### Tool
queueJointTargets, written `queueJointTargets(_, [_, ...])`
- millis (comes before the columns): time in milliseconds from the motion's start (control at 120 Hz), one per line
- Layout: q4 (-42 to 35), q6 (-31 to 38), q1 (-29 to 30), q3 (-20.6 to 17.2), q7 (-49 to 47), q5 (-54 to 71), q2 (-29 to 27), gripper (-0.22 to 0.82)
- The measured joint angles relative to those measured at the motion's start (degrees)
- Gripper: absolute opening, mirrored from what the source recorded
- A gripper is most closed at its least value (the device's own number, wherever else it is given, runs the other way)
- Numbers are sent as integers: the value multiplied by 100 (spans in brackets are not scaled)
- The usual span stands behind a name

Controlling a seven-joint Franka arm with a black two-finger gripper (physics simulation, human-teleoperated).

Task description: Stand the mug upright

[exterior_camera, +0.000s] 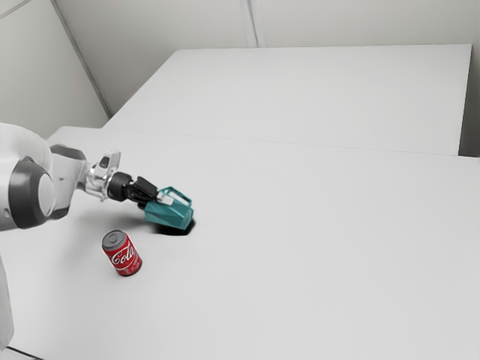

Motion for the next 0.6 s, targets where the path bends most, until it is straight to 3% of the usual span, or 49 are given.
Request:
queueJointTargets(100, [158, 4, -6, -168, -44, 7, -178, -13])
queueJointTargets(167, [663, 50, -26, -303, -116, 183, -277, -13])
queueJointTargets(308, [1840, 629, -199, -807, -449, 2002, -315, -15])
queueJointTargets(433, [1943, 1519, -492, -1066, -837, 3835, -319, -16])
queueJointTargets(600, [1528, 3025, -939, -1133, -1418, 5471, -277, -17])
